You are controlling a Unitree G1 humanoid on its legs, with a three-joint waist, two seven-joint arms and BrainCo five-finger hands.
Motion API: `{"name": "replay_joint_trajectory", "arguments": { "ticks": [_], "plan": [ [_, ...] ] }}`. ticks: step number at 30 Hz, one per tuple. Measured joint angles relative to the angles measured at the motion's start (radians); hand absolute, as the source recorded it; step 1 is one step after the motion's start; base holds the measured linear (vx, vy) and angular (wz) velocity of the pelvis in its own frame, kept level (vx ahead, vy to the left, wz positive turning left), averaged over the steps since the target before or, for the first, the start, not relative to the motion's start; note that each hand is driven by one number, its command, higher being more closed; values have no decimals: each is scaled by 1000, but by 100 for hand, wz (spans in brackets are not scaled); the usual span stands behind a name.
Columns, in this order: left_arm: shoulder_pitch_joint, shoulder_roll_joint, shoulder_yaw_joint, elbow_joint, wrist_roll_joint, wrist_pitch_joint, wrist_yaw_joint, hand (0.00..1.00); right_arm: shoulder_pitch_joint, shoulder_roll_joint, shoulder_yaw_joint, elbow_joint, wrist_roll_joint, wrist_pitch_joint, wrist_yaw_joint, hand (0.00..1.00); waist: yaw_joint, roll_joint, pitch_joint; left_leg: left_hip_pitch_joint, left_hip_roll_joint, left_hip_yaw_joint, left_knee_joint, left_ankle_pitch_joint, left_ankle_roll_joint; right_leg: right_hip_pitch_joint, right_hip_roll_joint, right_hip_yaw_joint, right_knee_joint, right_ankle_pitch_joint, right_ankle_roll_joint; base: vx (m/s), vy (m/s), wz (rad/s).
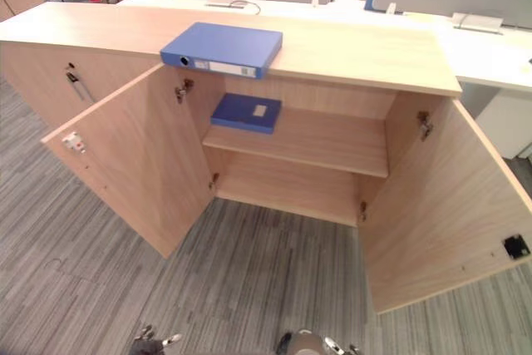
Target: Walk over to the cabinet, pick up the folder, carry it to the office cabinet, place the folder inside the office cabinet, then close the office cabinet door
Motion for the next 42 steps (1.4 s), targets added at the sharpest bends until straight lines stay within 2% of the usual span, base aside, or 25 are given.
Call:
{"name": "replay_joint_trajectory", "arguments": {
  "ticks": [3, 5, 6, 9, 11, 12, 14, 15, 16, 17, 19, 24, 28, 30, 32, 33, 34, 35, 36, 37, 38, 39, 40, 41, 42],
  "plan": [
    [1, -9, 43, -2, -11, -2, -4, 0, 7, 23, -57, 16, 9, 5, -1, 0, -1, -15, 3, -22, 59, 1, 170, -20, -26, 88, 64, -3, -73, -22, -4, 301, -208, -6],
    [19, -24, 116, -19, -45, 0, -8, 0, 25, 26, -73, 12, 42, 5, -1, 0, 1, -8, -2, -175, 146, 0, 583, 10, -8, 175, 124, 9, -158, -25, -9, 286, -149, -26],
    [27, -26, 126, -28, -67, 0, -9, 0, 27, 21, -72, 14, 44, 5, -1, 0, 7, -4, 5, -225, 184, 1, 722, 8, -7, 201, 144, 23, -172, -31, -16, 316, -57, -47],
    [35, -9, 135, -38, -85, -1, -8, 0, 6, 15, -60, 15, 44, 6, -4, 0, 28, -9, 14, -333, 186, 22, 872, -19, 2, 272, 150, 90, -204, -36, -24, 357, 22, -62],
    [33, -7, 136, -42, -86, -5, -8, 0, -16, 8, -51, 17, 39, 6, -9, 0, 42, -8, 26, -389, 148, 37, 820, -48, 14, 298, 128, 142, -216, -34, -21, 373, 121, -87],
    [33, -1, 136, -41, -85, -5, -7, 0, -40, 8, -28, 16, 39, 6, -12, 0, 44, -13, 33, -427, 99, 37, 717, -59, 33, 320, 96, 169, -216, -33, -19, 242, 137, -73],
    [35, -1, 134, -38, -83, -7, -3, 0, -49, 8, -15, 13, 40, 3, -12, 0, 48, -14, 34, -451, 47, 13, 547, -48, 36, 338, 62, 191, -212, -34, -10, 268, 183, -58],
    [35, -1, 132, -38, -82, -9, -1, 0, -50, 6, -1, 7, 40, 2, -13, 0, 51, -13, 36, -459, 20, -21, 441, -16, 43, 353, 44, 202, -211, -40, 18, 385, 317, -52],
    [44, -4, 124, -36, -82, -10, 0, 0, -41, -2, 23, -17, 39, -1, -13, 0, 61, -1, 35, -457, 4, -63, 314, 148, 48, 366, 40, 218, -206, -64, 63, 396, 316, -40],
    [45, 11, 119, -37, -84, -10, 0, 0, -38, 13, 52, -23, 38, -3, -16, 0, 61, -27, 30, -447, -33, -56, 313, 166, 84, 373, 6, 234, -199, -85, 97, 339, 247, -11],
    [24, 22, 115, -38, -90, -23, -1, 0, -48, 25, 71, -21, 37, -5, -17, 0, 66, -58, 26, -444, -75, -60, 282, 166, 86, 365, -23, 233, -212, -57, 86, 290, 195, 28],
    [20, 17, 114, -19, -141, -22, -7, 0, -88, 41, 104, -22, 33, -7, -1, 0, 96, -59, 10, -373, -124, -51, 187, 184, 131, 393, -65, 239, -242, 22, 117, 192, 124, 2],
    [56, 6, 104, -15, -167, -21, -11, 0, -77, 20, 102, -10, -3, -3, 3, 0, 92, -40, -7, -248, -171, -39, -31, 278, 140, 387, -107, 258, -213, 75, 160, 81, 30, -12],
    [67, -4, 87, -15, -207, -21, -30, 0, -67, -6, 101, -8, -9, -1, 5, 0, 92, -27, -10, -189, -192, -45, -113, 289, 131, 337, -137, 277, -78, 75, 160, 82, 147, -15],
    [78, -8, 68, -18, -269, -21, -54, 0, -52, -33, 100, -15, -23, 1, 10, 0, 92, -18, -17, -141, -226, -68, -175, 285, 129, 220, -188, 310, 164, 89, 139, 55, 132, -6],
    [75, -6, 59, -24, -348, -20, -76, 0, -35, -41, 99, -23, -23, 2, 11, 0, 86, -18, -17, -119, -248, -79, -192, 285, 129, 159, -227, 311, 307, 134, 72, 75, 128, 33],
    [82, -4, 45, -57, -412, -17, -95, 0, -21, -42, 94, -26, -21, 3, 12, 0, 72, -6, -16, -107, -258, -92, -200, 283, 133, 127, -259, 307, 399, 144, 47, 81, 144, 43],
    [93, -3, 34, -100, -466, -17, -107, 0, -19, -42, 98, -30, -18, 3, 14, 0, 65, -17, -16, -104, -262, -101, -202, 281, 138, 100, -267, 298, 435, 121, 65, 81, 104, 38],
    [96, -2, 27, -153, -520, -17, -114, 0, -19, -41, 101, -41, -15, 3, 15, 0, 64, -7, -16, -103, -261, -113, -201, 281, 144, 75, -264, 289, 442, 67, 77, 51, 40, 40],
    [96, -2, 14, -235, -577, -18, -117, 0, -9, -39, 103, -53, -5, 1, 18, 0, 59, -7, -11, -107, -252, -136, -188, 283, 161, 64, -237, 276, 394, 6, 104, 55, 13, 44],
    [96, -1, 4, -284, -608, -19, -120, 0, -4, -37, 107, -58, -1, 0, 19, 0, 57, -6, -9, -108, -245, -151, -178, 285, 161, 68, -214, 276, 342, -17, 117, 63, -45, 63],
    [100, -1, -6, -358, -646, -22, -125, 0, 2, -36, 124, -59, 0, -2, 19, 0, 50, -9, -10, -111, -235, -167, -163, 294, 162, 89, -178, 277, 229, -29, 125, 63, -93, 58],
    [113, 0, -11, -456, -675, -31, -135, 0, 6, -29, 142, -61, -1, -2, 22, 0, 52, -29, -16, -118, -235, -177, -142, 290, 164, 113, -157, 273, 72, -13, 115, 65, -158, 43],
    [113, -1, -6, -529, -714, -45, -147, 0, 7, -19, 156, -61, -1, -2, 22, 0, 63, -50, -15, -117, -237, -175, -129, 278, 153, 117, -153, 271, -11, 5, 116, 54, -162, 13],
    [113, -5, -4, -560, -729, -48, -148, 0, 7, -20, 168, -61, -3, -1, 23, 0, 65, -50, -20, -118, -230, -174, -126, 272, 143, 127, -142, 270, -36, 6, 117, 60, -207, -17]
  ]
}}
